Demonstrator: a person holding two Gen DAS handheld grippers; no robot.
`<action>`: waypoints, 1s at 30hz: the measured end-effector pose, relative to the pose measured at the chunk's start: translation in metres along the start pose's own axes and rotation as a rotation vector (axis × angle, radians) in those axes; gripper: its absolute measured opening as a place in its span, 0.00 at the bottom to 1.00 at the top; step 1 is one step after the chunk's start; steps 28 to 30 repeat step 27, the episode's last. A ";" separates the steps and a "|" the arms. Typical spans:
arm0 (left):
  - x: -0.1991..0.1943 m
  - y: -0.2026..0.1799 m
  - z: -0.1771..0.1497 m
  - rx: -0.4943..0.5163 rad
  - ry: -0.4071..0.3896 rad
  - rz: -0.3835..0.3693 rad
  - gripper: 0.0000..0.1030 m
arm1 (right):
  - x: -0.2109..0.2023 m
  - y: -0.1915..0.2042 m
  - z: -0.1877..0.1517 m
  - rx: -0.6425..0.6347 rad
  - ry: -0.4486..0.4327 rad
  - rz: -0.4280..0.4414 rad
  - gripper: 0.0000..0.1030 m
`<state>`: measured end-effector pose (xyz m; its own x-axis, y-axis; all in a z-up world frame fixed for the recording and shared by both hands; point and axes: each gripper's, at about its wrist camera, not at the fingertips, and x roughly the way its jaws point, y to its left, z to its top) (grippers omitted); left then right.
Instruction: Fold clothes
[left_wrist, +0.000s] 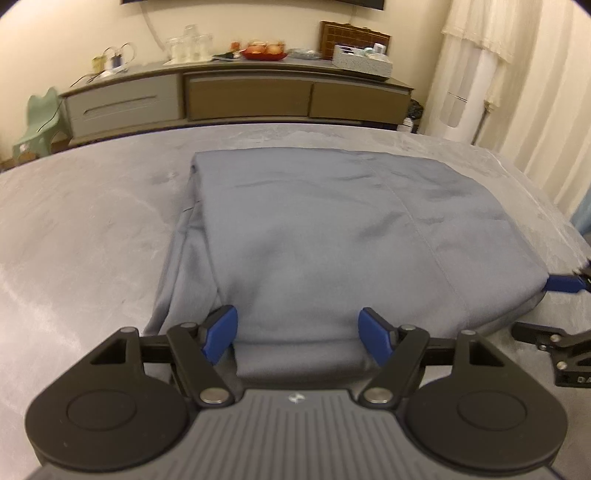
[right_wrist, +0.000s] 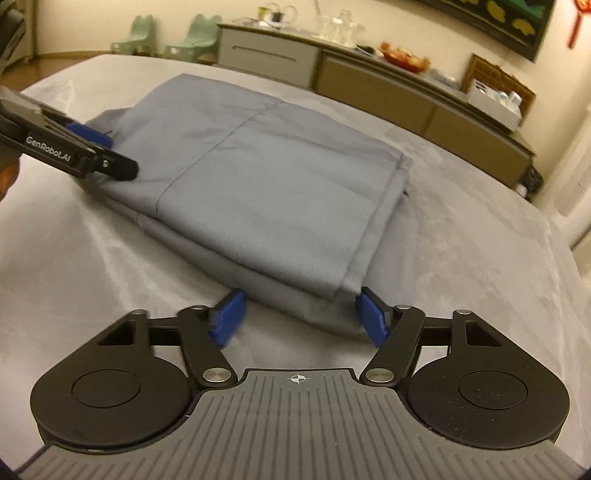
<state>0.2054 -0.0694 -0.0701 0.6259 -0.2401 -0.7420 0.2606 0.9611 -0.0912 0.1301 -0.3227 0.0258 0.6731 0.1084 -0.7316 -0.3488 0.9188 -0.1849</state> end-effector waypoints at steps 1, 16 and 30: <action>-0.007 0.002 0.000 -0.021 0.005 0.005 0.77 | -0.008 -0.001 0.001 0.033 0.001 0.001 0.71; -0.097 -0.029 -0.054 -0.036 -0.091 -0.024 1.00 | -0.091 0.025 -0.015 0.381 -0.184 0.158 0.98; -0.108 -0.043 -0.061 -0.069 -0.154 -0.071 1.00 | -0.066 0.031 -0.019 0.323 -0.121 -0.004 0.98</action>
